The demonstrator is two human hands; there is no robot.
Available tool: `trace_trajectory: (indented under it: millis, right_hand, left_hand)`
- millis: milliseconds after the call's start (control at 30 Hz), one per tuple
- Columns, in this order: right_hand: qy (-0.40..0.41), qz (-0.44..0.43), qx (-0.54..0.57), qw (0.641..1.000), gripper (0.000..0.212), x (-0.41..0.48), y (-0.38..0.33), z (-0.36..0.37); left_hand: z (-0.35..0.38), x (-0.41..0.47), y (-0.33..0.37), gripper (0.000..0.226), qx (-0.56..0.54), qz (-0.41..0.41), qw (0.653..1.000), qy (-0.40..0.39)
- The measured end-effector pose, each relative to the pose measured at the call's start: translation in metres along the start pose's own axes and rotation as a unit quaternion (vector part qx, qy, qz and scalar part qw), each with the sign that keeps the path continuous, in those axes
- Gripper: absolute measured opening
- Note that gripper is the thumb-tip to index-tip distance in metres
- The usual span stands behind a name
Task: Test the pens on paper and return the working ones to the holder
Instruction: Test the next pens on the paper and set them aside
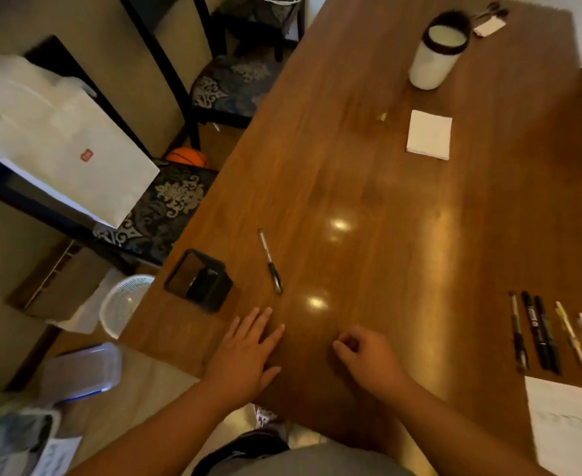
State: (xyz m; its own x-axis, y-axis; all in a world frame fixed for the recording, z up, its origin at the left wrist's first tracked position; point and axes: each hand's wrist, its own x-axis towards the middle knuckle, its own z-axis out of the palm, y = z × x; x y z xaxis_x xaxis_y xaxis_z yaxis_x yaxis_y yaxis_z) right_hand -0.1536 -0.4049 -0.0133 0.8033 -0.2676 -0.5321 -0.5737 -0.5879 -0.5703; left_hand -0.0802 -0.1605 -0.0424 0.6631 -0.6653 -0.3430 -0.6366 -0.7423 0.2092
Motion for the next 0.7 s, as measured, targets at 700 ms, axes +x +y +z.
trace_trajectory:
  millis: [700]
  right_hand:
    - [0.070,-0.058,-0.188,0.978,0.026,0.130,-0.152,0.046]
  left_hand:
    - [0.001,0.005,-0.034,0.077,-0.036,0.062,0.997,-0.022]
